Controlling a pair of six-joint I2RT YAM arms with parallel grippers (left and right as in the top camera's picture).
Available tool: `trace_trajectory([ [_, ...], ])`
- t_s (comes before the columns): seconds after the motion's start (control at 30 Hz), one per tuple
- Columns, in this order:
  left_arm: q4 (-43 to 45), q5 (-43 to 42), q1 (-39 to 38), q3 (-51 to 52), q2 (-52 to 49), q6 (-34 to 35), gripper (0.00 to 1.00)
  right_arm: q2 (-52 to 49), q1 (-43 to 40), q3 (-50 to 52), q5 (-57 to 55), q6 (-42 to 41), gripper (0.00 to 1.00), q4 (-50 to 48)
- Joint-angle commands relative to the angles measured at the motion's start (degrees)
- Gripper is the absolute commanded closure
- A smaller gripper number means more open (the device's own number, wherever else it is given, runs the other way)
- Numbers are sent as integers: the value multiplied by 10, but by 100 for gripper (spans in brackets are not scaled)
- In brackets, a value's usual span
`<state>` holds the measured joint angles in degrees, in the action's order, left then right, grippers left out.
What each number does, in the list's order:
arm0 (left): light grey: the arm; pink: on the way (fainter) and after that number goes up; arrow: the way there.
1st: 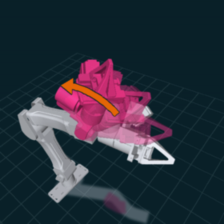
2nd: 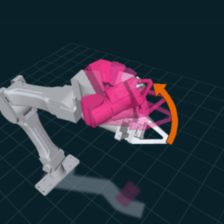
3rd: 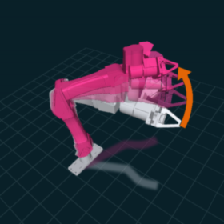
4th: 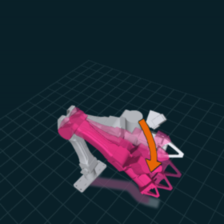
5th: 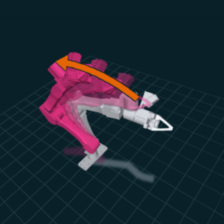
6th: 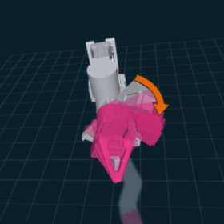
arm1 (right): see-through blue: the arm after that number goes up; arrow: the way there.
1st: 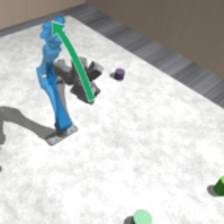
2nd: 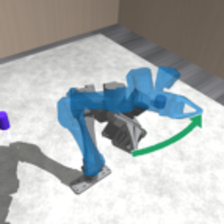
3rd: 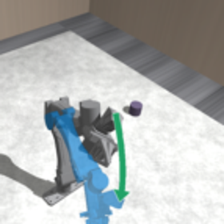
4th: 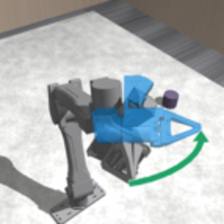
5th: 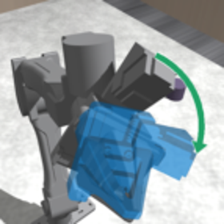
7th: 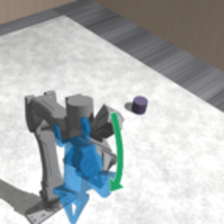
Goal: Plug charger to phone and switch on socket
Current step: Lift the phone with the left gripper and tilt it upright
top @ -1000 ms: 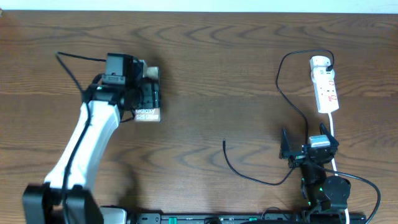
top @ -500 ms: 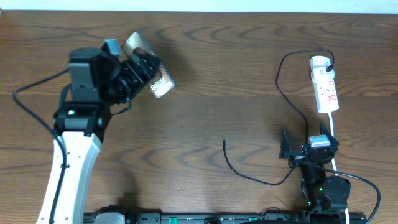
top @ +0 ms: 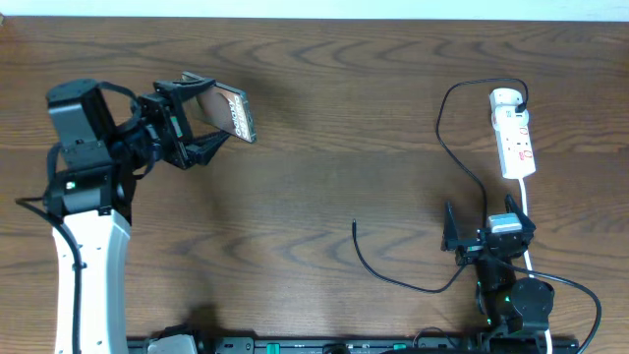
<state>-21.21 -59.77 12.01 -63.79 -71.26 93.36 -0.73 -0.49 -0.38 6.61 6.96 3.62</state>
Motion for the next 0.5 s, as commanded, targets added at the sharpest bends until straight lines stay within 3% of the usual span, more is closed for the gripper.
trace_trajectory([
  [0.0,6,-89,10,-26,7,63,93,0,3,1,-1,4,1,2],
  [0.27,12,-133,10,-26,7,181,92,0,3,1,-1,4,1,2],
  [0.47,12,-133,10,-26,7,189,93,0,3,1,-1,4,1,2],
])
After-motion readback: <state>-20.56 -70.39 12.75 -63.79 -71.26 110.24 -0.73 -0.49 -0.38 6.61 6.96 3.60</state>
